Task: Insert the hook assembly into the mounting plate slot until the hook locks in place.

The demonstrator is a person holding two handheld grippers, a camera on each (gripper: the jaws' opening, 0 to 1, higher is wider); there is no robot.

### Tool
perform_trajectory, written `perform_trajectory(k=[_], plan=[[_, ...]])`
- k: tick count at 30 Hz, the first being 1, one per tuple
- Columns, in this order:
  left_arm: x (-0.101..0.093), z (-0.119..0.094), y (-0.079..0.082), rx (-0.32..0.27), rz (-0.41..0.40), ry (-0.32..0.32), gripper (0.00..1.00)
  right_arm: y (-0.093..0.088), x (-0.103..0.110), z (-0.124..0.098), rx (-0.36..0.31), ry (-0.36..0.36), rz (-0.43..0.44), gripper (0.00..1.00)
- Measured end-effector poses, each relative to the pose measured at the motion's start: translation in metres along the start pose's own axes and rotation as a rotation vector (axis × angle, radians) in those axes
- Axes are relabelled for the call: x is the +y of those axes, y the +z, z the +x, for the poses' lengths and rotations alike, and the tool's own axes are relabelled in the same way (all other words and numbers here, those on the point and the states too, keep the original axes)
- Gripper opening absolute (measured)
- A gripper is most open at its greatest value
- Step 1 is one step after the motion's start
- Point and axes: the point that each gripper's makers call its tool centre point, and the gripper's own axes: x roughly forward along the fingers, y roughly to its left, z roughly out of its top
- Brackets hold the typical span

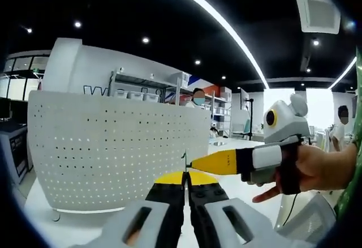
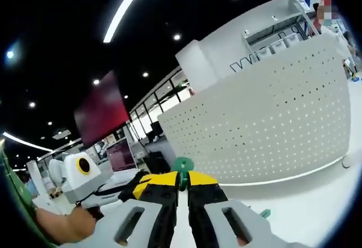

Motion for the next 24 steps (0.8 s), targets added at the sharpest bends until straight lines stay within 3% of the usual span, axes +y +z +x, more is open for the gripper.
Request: perform_trajectory(k=[24], plan=[[-0.0051,0.0011,0.0023,-0.011,0.016,-0.016,0.02,0.0012,0.0038,-0.0011,0.002,0.036,0.018,0.01]])
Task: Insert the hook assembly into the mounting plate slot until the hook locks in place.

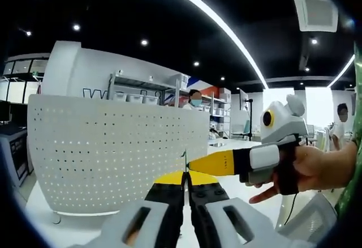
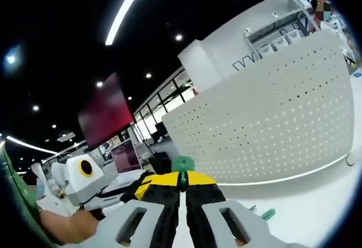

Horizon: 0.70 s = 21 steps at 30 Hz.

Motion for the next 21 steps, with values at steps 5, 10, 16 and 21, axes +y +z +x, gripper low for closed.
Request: perform_trajectory(k=[5,10,16,21], plan=[[-0.0016,0.0010,0.0014,0.004,0.000,-0.021,0.02,0.0013,0.0005,-0.0016,-0.005,0.001,-0.005,0.01],[0.0009,-0.0003,0.0025,0.004,-0.012,-0.027,0.11,0.0032,-0.0017,-0.0039,-0.010,-0.005,-0.009,0.01],[0.0011,-0.0022,0.0022,0.008,-0.042,-0.066,0.22,0.0066,-0.0059,-0.0066,-0.017,-0.015,-0.011,0.01],[-0.0015,-0.0039,0.0026,0.006,-0.050,-0.098,0.37,0.0085,-0.0092,-0.0080,-0.022,-0.024,-0.015,0.01]])
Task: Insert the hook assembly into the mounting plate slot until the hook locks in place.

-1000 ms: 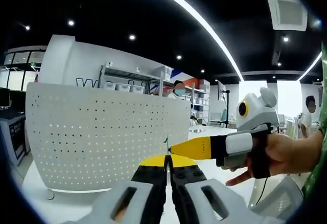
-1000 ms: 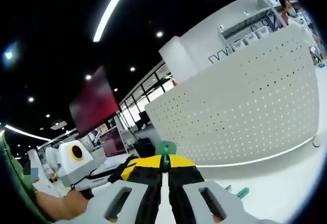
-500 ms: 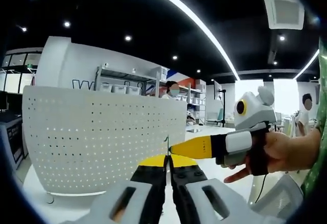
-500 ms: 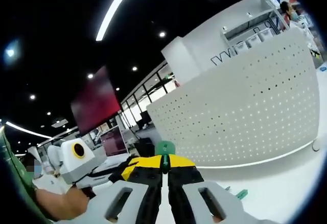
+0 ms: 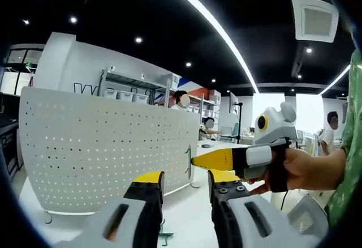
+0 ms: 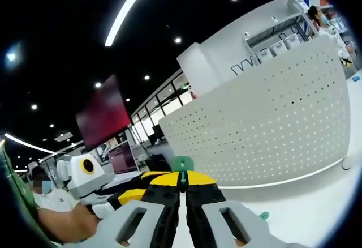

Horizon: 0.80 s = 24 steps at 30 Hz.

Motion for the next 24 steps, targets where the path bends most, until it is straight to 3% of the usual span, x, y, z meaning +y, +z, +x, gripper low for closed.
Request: perform_trajectory(k=[4,11,14,20,24], plan=[[0.000,-0.001,-0.001,0.006,-0.002,-0.005,0.51,0.001,-0.002,0.000,-0.001,-0.006,-0.004,0.01],[0.002,-0.001,0.000,0.004,-0.028,0.001,0.88,0.002,-0.009,0.000,-0.002,-0.022,-0.018,0.01],[0.003,-0.002,-0.001,0.017,-0.034,-0.001,0.98,0.003,-0.012,-0.001,-0.003,-0.031,-0.021,0.01],[0.002,-0.004,-0.011,0.072,-0.013,-0.005,1.00,0.006,-0.020,-0.002,-0.002,-0.057,-0.049,0.01],[0.002,-0.005,-0.011,0.075,-0.008,-0.003,1.00,0.013,-0.029,-0.002,-0.008,-0.097,-0.100,0.01]])
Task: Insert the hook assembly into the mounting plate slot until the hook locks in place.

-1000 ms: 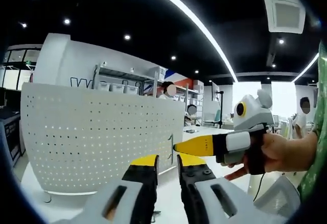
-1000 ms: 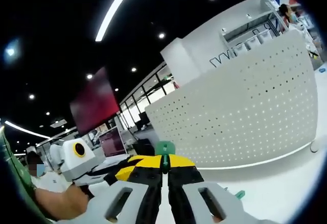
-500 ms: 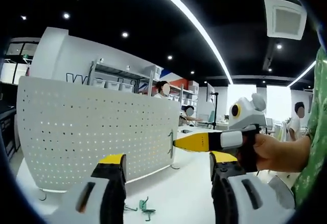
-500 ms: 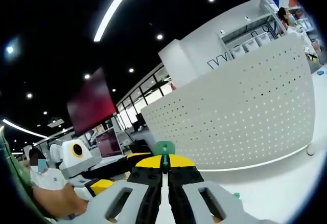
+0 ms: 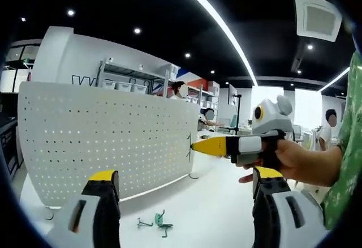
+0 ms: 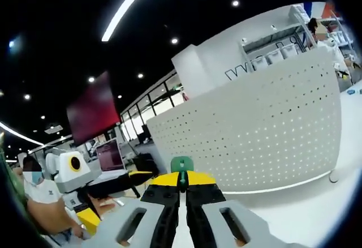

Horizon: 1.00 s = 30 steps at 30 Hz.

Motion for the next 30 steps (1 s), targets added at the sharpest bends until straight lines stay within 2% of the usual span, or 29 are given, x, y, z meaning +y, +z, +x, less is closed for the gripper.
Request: perform_trajectory(k=[4,10,18,25,30], plan=[[0.001,-0.001,0.000,-0.001,-0.003,0.006,1.00,0.009,-0.011,0.001,-0.007,-0.051,-0.066,0.01],[0.004,-0.002,-0.001,0.001,-0.004,0.015,1.00,0.023,-0.033,0.001,-0.001,-0.146,-0.216,0.01],[0.006,-0.004,-0.004,0.011,-0.013,0.022,0.99,0.038,-0.064,0.002,-0.001,-0.259,-0.322,0.01],[0.008,-0.006,-0.008,0.018,-0.017,0.030,0.99,0.067,-0.098,-0.001,-0.053,-0.340,-0.313,0.01],[0.010,-0.007,-0.009,0.023,-0.018,0.035,0.99,0.087,-0.111,0.000,-0.088,-0.375,-0.311,0.01]])
